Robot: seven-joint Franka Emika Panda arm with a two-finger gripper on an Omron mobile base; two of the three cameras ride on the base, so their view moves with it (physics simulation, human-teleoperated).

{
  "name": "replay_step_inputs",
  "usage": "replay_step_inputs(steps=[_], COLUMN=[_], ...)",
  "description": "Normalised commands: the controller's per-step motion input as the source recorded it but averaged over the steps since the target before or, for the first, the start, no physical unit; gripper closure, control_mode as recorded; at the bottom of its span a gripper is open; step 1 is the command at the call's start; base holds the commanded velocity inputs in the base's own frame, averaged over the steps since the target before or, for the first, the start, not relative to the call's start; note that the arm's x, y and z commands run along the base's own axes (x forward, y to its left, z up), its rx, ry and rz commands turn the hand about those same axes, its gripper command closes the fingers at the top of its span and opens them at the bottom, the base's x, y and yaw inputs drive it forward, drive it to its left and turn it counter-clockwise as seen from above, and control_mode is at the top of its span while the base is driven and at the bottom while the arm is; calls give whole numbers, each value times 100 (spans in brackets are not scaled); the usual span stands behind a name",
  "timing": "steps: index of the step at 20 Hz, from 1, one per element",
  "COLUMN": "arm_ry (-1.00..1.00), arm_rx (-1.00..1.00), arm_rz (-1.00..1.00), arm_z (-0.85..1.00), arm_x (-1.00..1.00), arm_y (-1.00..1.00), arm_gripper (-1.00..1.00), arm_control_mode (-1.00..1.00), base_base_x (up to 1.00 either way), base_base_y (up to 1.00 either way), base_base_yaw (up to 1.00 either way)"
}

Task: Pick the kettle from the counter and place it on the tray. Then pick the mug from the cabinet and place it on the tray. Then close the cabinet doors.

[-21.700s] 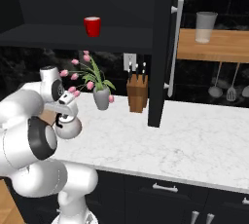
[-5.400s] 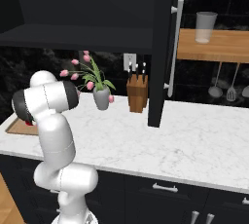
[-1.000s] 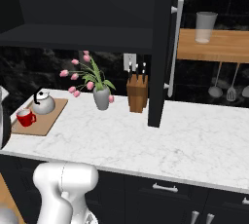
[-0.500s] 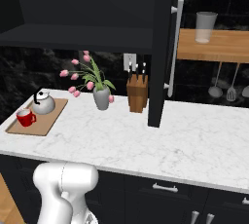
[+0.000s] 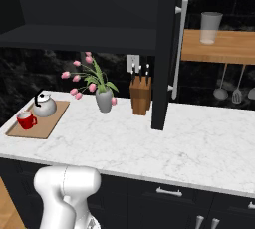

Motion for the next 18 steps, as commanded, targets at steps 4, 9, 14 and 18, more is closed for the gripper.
replay_step_inputs(steps=[4,9,14,18], arm_ry=[-37,-18,0,0], arm_rx=[-2,-13,-8,-5], arm_rz=[43,35,24,4], arm_z=[16,20,18,21], arm_x=[0,-2,-17,-27], arm_y=[48,94,90,81], arm_gripper=[-100,-100,-100,-100], arm_control_mode=[-100,-100,-100,-100], base_base_x=[0,0,0,0], base_base_y=[0,0,0,0], base_base_yaw=[0,0,0,0])
